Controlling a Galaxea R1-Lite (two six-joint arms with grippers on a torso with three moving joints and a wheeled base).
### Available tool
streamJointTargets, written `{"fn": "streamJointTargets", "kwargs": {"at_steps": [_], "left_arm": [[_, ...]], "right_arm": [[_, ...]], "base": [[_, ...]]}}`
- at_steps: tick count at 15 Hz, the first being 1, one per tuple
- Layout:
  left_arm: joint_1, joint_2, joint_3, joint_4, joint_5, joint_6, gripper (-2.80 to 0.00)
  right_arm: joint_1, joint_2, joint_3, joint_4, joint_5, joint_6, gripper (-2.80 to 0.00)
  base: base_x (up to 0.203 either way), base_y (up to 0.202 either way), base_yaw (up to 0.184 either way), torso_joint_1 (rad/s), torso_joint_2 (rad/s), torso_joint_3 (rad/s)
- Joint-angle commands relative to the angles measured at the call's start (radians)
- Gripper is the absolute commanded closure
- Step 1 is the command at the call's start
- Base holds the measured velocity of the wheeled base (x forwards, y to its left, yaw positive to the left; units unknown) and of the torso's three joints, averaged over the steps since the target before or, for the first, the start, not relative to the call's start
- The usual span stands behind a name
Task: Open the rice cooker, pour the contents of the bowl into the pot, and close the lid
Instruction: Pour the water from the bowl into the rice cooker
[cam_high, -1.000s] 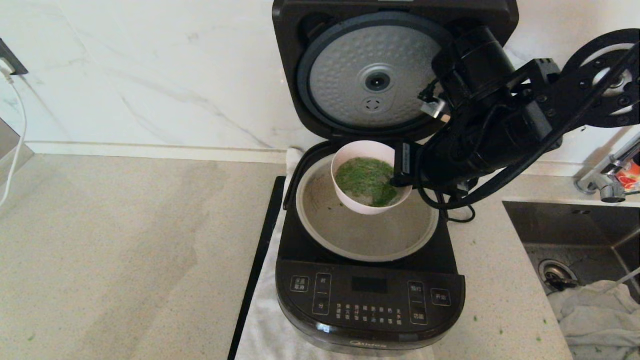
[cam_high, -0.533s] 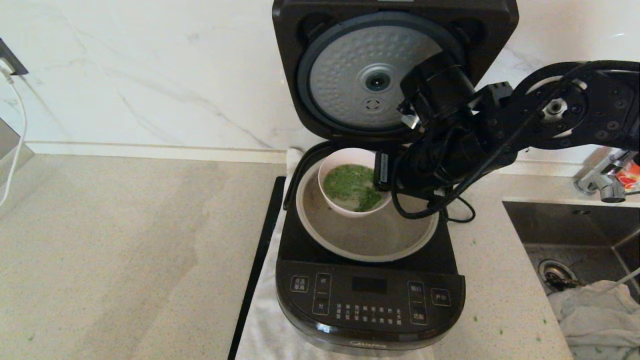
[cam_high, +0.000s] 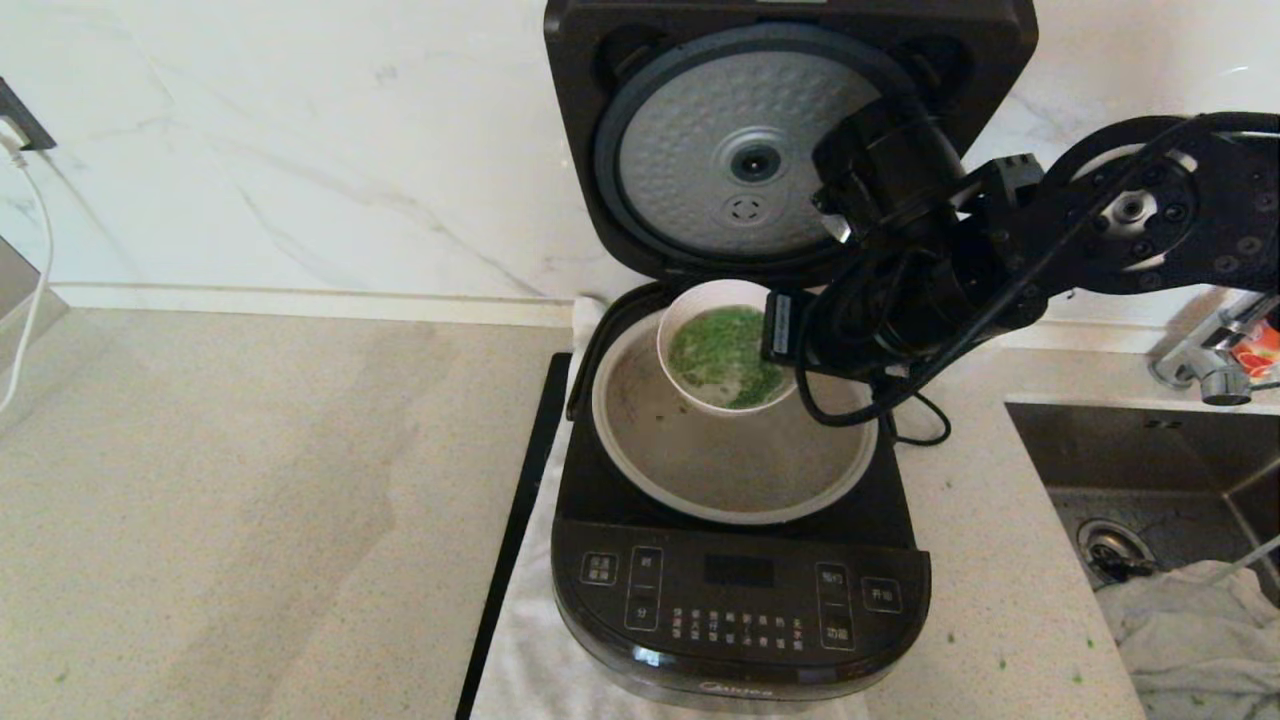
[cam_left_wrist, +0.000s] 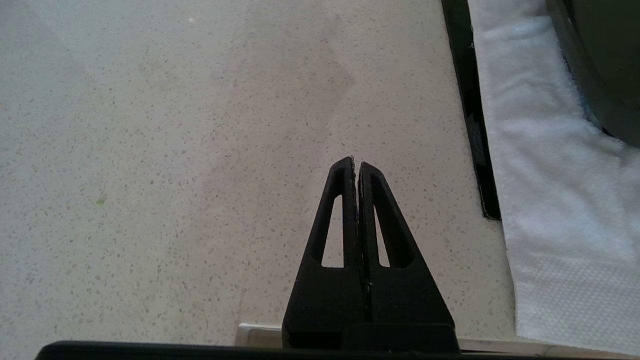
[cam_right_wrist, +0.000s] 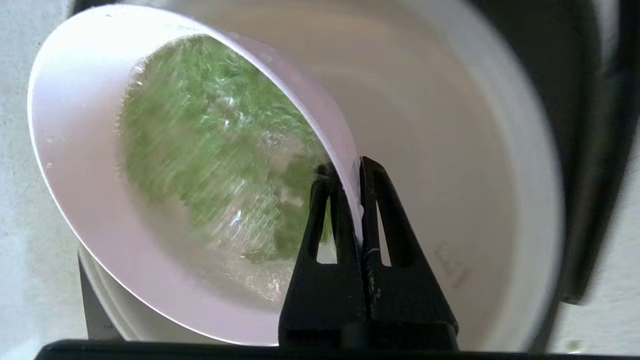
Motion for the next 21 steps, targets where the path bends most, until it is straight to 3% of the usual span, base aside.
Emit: {"fn": "streamJointTargets", "kwargs": {"at_steps": [1,5,10,15,18,21], "left_arm": [[0.000,-0.001,-0.001,0.000,0.000,0.001,0.00],[0.000,-0.001,0.000,0.000,0.000,0.001,0.00],[0.000,-0.002,0.000,0.000,0.000,0.001,0.00],[0.000,-0.001,0.000,0.000,0.000,0.001,0.00],[0.000,-0.002,-0.001,0.000,0.000,0.001,0.00],[0.000,-0.001,0.000,0.000,0.000,0.001,0.00]], "right_arm": [[0.002,-0.028,0.003,0.001,-0.037,-0.018,0.00],[0.010,-0.045,0.111,-0.138,-0.147,-0.094,0.00],[0.064,-0.069,0.372,-0.595,-0.375,-0.309,0.00],[0.113,-0.086,0.548,-0.974,-0.508,-0.522,0.00],[0.115,-0.071,0.668,-1.293,-0.531,-0.698,0.00],[0.114,-0.004,0.755,-1.711,-0.544,-0.957,0.00]], "base": [[0.000,0.000,0.000,0.000,0.00,0.000],[0.000,0.000,0.000,0.000,0.00,0.000],[0.000,0.000,0.000,0.000,0.00,0.000],[0.000,0.000,0.000,0.000,0.00,0.000],[0.000,0.000,0.000,0.000,0.00,0.000],[0.000,0.000,0.000,0.000,0.00,0.000]]}}
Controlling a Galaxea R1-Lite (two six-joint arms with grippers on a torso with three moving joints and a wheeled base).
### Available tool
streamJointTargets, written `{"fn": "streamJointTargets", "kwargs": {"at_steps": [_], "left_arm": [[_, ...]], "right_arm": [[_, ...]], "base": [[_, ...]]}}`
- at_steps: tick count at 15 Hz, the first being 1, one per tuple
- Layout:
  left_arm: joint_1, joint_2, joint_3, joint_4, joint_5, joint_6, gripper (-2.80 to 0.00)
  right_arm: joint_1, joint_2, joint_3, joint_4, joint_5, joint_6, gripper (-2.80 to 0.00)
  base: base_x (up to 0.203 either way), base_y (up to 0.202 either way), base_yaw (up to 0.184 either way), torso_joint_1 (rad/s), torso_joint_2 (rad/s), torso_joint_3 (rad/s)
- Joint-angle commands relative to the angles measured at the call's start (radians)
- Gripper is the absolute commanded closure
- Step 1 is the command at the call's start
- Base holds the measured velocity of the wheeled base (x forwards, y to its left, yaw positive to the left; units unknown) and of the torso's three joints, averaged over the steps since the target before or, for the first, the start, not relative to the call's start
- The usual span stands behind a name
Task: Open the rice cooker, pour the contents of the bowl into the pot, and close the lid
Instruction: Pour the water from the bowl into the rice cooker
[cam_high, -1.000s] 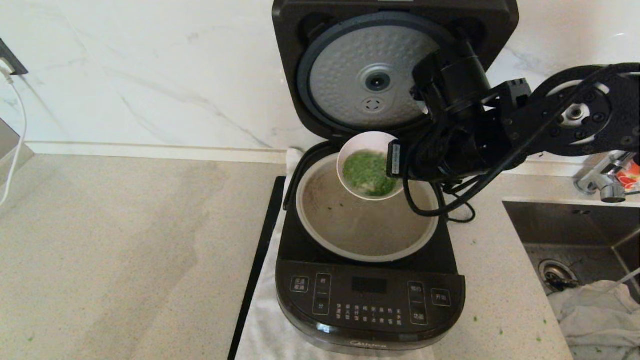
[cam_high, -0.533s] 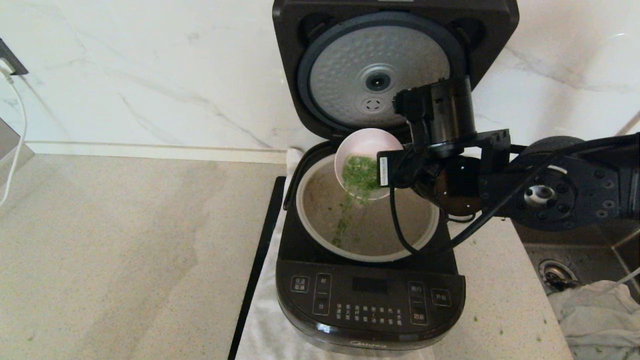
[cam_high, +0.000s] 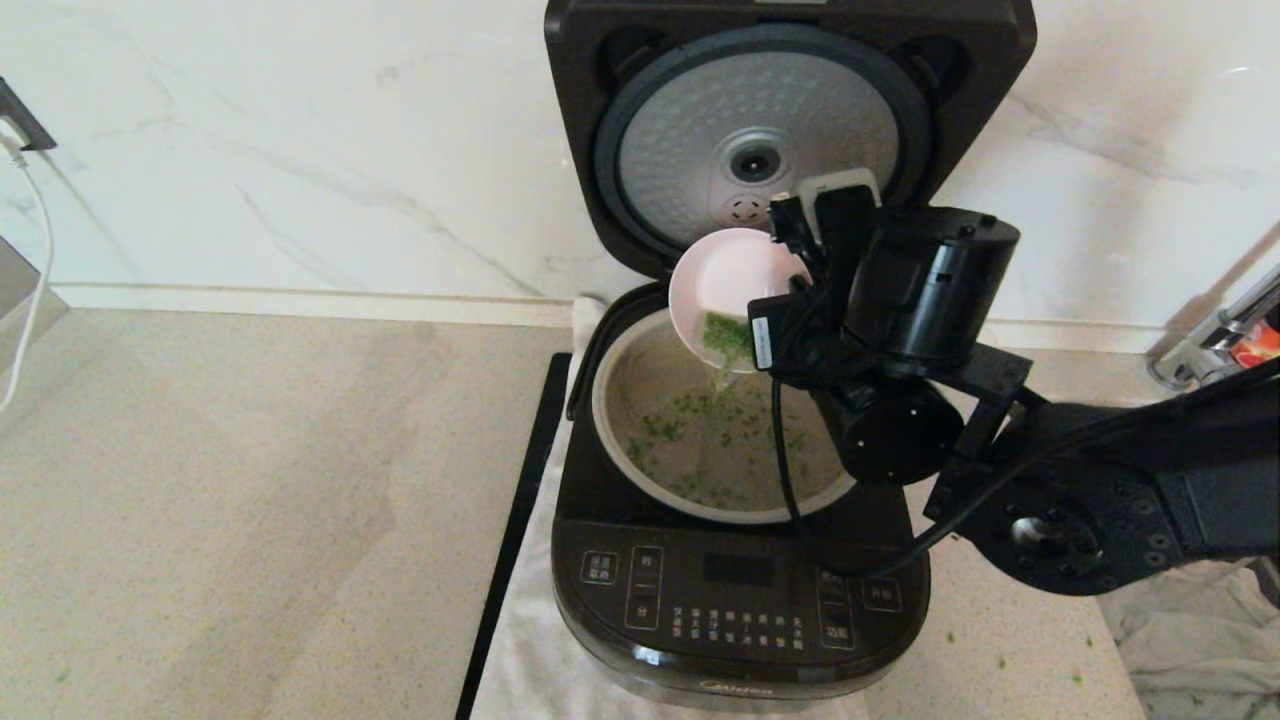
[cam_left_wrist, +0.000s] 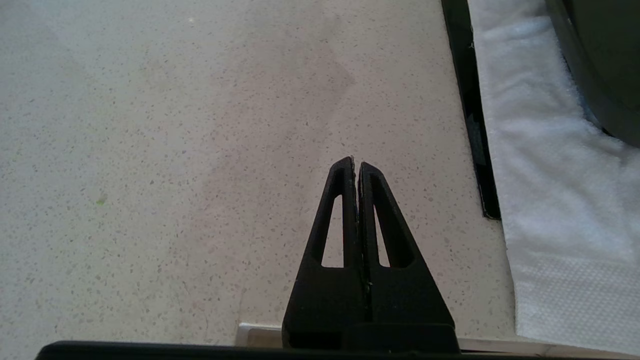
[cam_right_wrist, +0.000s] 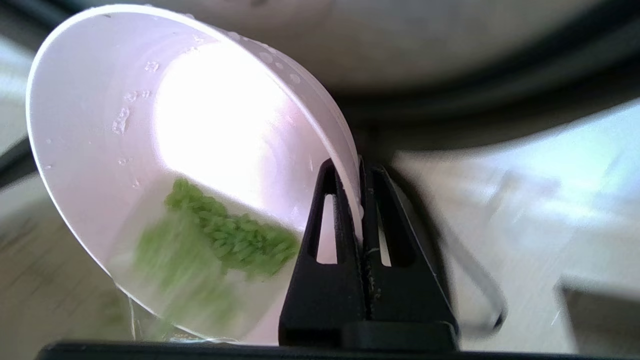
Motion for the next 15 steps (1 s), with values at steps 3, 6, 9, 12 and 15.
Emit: {"fn": "streamJointTargets", "kwargs": {"at_steps": [3,6,9,12,15], "left_arm": [[0.000,-0.001,0.000,0.000,0.000,0.000,0.00],[0.000,-0.001,0.000,0.000,0.000,0.000,0.00],[0.000,-0.001,0.000,0.000,0.000,0.000,0.00],[0.000,-0.001,0.000,0.000,0.000,0.000,0.00],[0.000,-0.001,0.000,0.000,0.000,0.000,0.00]], "right_arm": [[0.000,0.159,0.081,-0.669,-0.007,-0.384,0.00],[0.005,0.168,0.078,-0.704,-0.005,-0.419,0.00],[0.007,0.167,0.073,-0.704,-0.004,-0.424,0.00],[0.016,0.163,0.072,-0.704,-0.002,-0.425,0.00],[0.036,0.141,0.073,-0.704,-0.013,-0.424,0.00]], "base": [[0.000,0.000,0.000,0.000,0.00,0.000],[0.000,0.000,0.000,0.000,0.00,0.000],[0.000,0.000,0.000,0.000,0.00,0.000],[0.000,0.000,0.000,0.000,0.00,0.000],[0.000,0.000,0.000,0.000,0.00,0.000]]}}
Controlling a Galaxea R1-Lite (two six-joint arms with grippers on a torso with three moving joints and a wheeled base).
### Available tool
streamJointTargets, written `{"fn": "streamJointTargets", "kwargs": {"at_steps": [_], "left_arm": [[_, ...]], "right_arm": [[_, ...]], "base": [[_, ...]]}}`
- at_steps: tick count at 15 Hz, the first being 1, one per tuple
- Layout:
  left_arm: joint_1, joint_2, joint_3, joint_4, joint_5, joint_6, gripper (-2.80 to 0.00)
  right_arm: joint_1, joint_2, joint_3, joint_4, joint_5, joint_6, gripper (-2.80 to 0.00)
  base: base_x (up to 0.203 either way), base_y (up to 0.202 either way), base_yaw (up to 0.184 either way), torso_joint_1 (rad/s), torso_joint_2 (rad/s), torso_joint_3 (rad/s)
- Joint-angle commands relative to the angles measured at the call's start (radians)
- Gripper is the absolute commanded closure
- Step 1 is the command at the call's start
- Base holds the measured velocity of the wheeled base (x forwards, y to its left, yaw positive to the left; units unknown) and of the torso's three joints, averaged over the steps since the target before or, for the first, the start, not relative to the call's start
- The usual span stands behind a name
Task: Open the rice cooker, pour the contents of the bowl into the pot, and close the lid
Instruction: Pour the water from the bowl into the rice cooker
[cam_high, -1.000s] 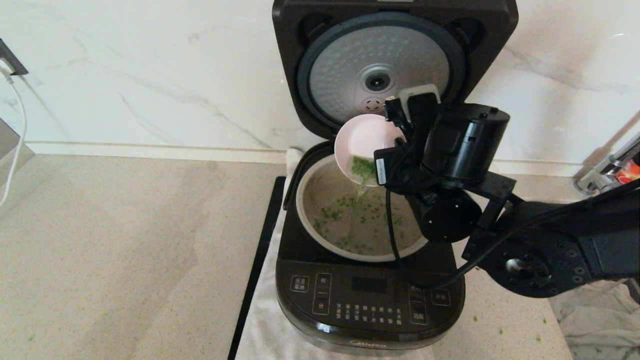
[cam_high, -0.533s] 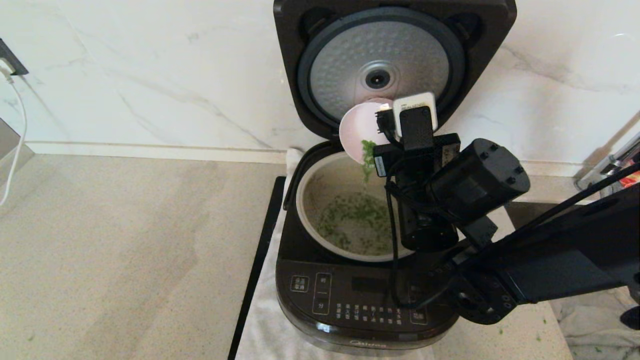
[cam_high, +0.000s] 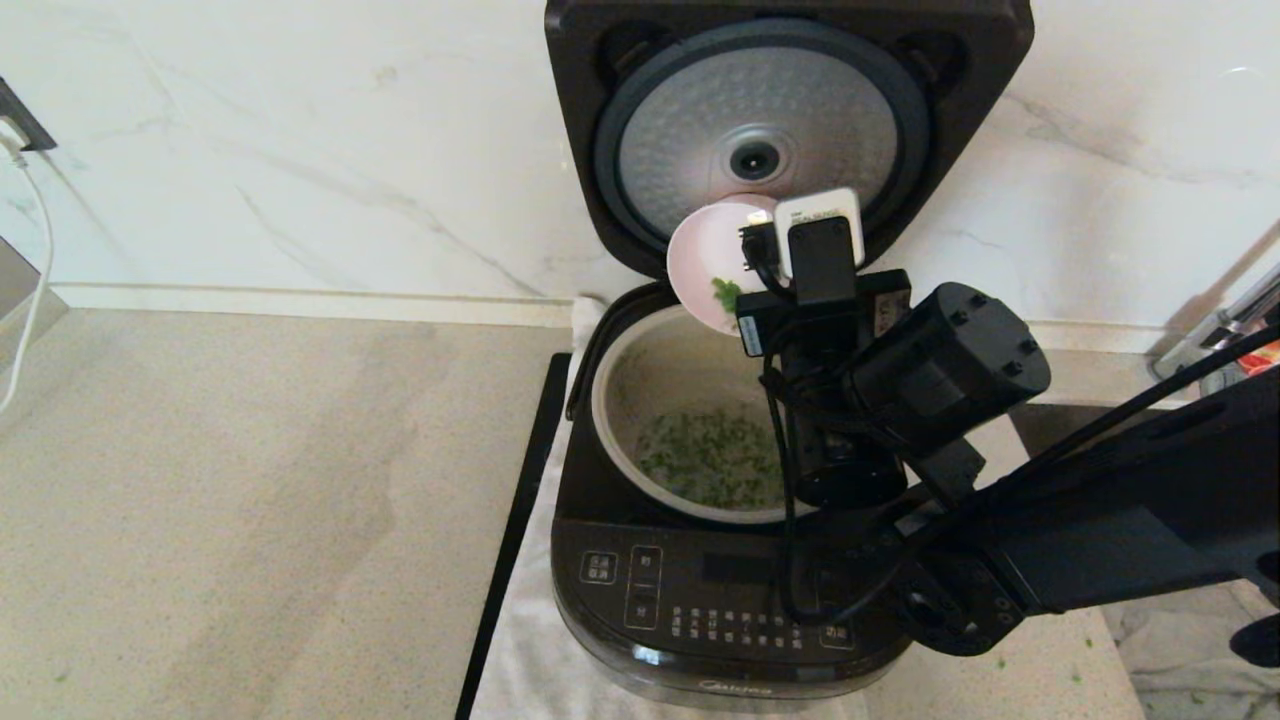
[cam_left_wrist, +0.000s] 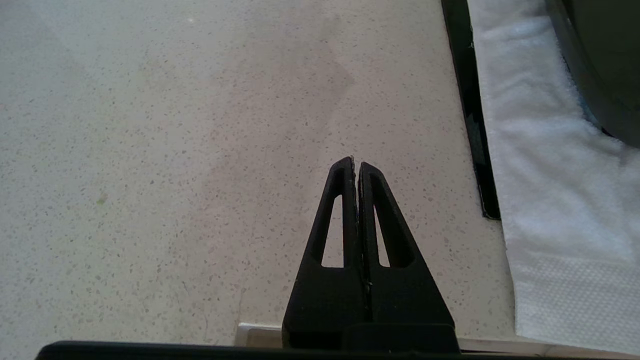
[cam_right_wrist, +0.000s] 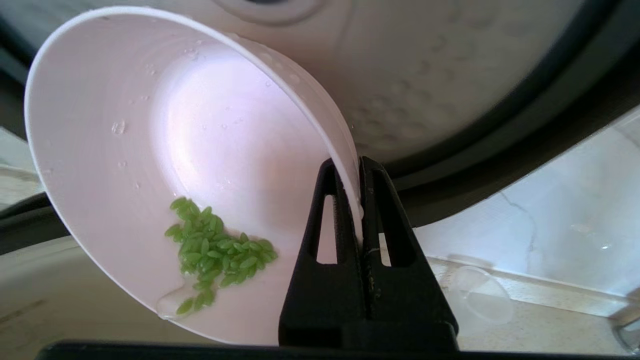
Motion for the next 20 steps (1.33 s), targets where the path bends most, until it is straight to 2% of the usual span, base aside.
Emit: {"fn": "streamJointTargets", "kwargs": {"at_steps": [1,3,6,8,11,14,16,17,20], "left_arm": [[0.000,-0.001,0.000,0.001,0.000,0.001,0.00],[0.000,-0.001,0.000,0.001,0.000,0.001,0.00],[0.000,-0.001,-0.001,0.001,0.000,0.001,0.00],[0.000,-0.001,0.000,0.001,0.000,0.001,0.00],[0.000,-0.001,0.000,0.001,0.000,0.001,0.00],[0.000,-0.001,0.000,0.000,0.000,0.001,0.00],[0.000,-0.002,0.000,0.001,0.000,0.001,0.00],[0.000,-0.001,0.000,0.001,0.000,0.001,0.00],[0.000,-0.001,0.000,0.001,0.000,0.001,0.00]], "right_arm": [[0.023,-0.036,0.009,-0.008,-0.018,-0.002,0.00],[0.052,-0.086,0.017,0.060,-0.063,0.011,0.00],[0.059,-0.137,-0.001,0.270,-0.073,0.119,0.00],[0.056,-0.171,-0.020,0.472,-0.075,0.253,0.00],[0.029,-0.226,-0.088,0.836,-0.065,0.499,0.00],[-0.012,-0.294,-0.202,1.238,0.006,0.771,0.00],[-0.034,-0.359,-0.281,1.487,0.107,0.946,0.00],[-0.052,-0.394,-0.302,1.560,0.163,1.008,0.00],[-0.090,-0.489,-0.275,1.620,0.250,1.053,0.00]], "base": [[0.000,0.000,0.000,0.000,0.00,0.000],[0.000,0.000,0.000,0.000,0.00,0.000],[0.000,0.000,0.000,0.000,0.00,0.000],[0.000,0.000,0.000,0.000,0.00,0.000],[0.000,0.000,0.000,0.000,0.00,0.000],[0.000,0.000,0.000,0.000,0.00,0.000],[0.000,0.000,0.000,0.000,0.00,0.000],[0.000,0.000,0.000,0.000,0.00,0.000],[0.000,0.000,0.000,0.000,0.00,0.000]]}}
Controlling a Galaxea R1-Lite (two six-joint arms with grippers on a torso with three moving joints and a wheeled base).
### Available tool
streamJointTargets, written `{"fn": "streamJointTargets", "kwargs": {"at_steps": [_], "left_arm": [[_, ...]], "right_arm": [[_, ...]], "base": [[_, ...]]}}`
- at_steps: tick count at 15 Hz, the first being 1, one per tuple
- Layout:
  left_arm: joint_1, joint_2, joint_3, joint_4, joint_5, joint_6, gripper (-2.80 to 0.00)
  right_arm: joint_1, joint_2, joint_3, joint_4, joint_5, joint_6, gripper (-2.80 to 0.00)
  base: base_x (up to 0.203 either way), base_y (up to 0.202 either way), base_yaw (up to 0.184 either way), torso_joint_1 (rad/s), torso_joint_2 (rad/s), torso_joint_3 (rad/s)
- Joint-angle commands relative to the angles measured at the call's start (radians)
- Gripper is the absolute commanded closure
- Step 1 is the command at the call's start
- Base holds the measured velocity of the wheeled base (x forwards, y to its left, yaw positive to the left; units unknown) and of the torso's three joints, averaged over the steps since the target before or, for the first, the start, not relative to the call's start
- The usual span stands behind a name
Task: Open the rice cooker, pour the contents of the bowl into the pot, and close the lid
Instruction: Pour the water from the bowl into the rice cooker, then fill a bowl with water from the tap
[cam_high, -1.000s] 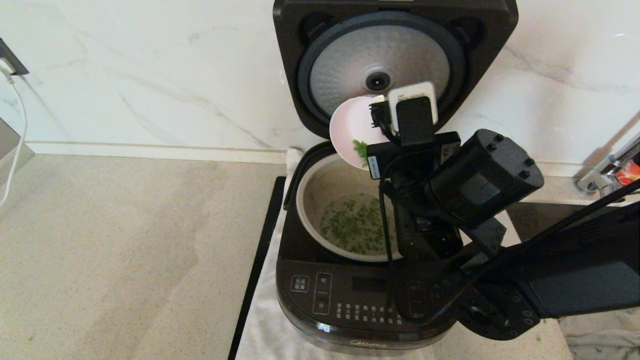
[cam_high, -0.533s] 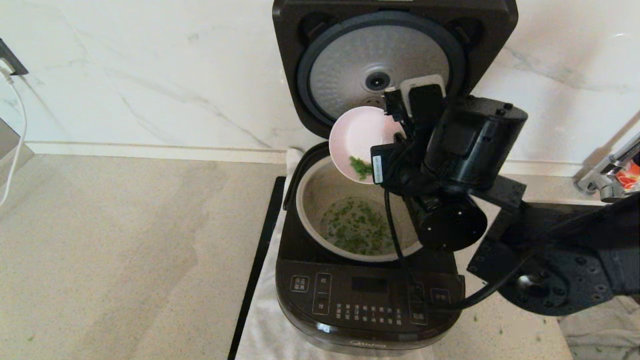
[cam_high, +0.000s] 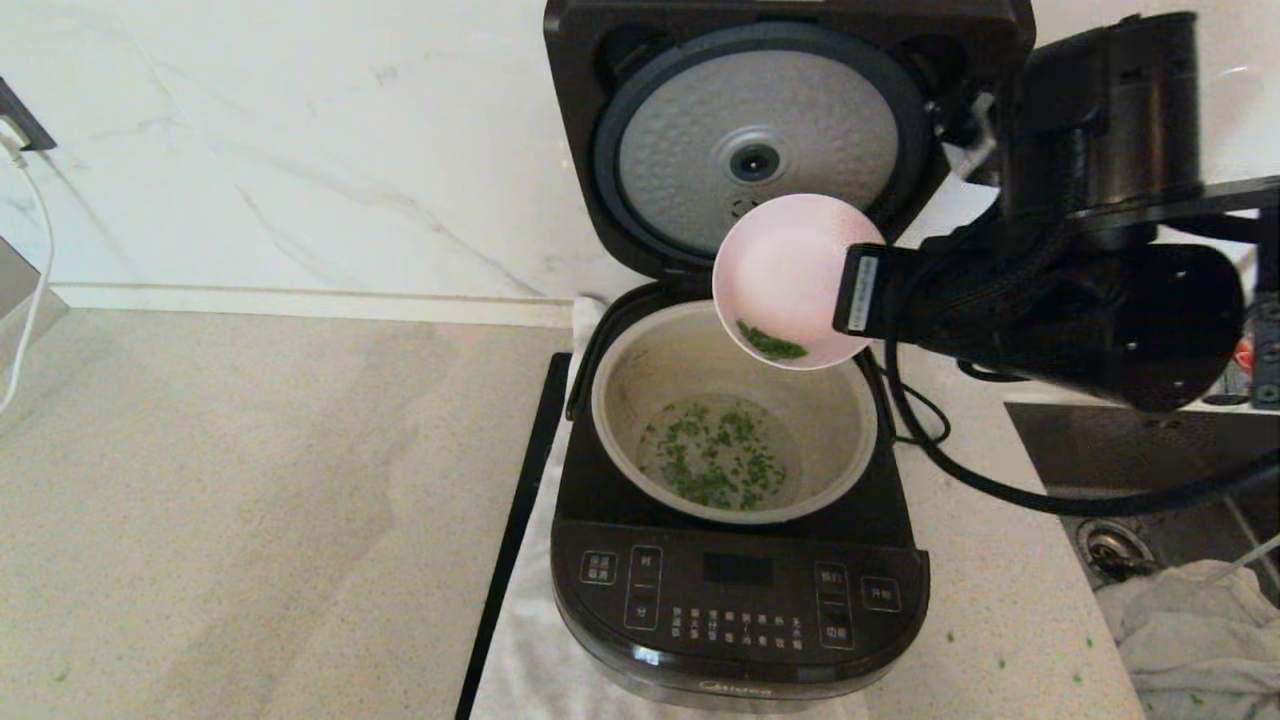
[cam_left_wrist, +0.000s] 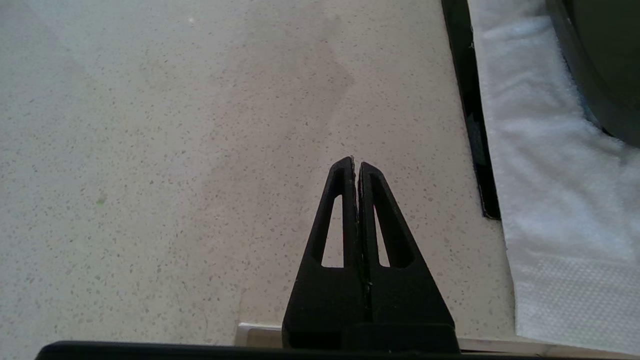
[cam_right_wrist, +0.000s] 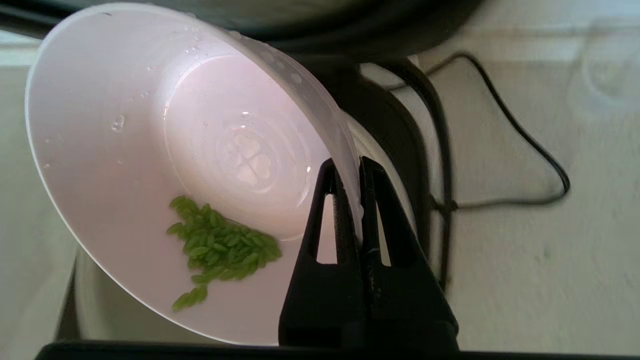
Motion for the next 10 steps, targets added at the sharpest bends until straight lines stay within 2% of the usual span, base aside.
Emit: {"fn": "streamJointTargets", "kwargs": {"at_steps": [1,5,10], "left_arm": [[0.000,-0.001,0.000,0.001,0.000,0.000,0.00],[0.000,-0.001,0.000,0.001,0.000,0.000,0.00],[0.000,-0.001,0.000,0.001,0.000,0.000,0.00]], "right_arm": [[-0.023,-0.111,0.037,0.024,0.025,0.009,0.00],[-0.055,-0.254,0.170,0.030,0.074,0.009,0.00],[-0.270,-0.423,0.347,0.093,0.166,0.004,0.00]], "base": [[0.000,0.000,0.000,0.000,0.00,0.000],[0.000,0.000,0.000,0.000,0.00,0.000],[0.000,0.000,0.000,0.000,0.00,0.000]]}}
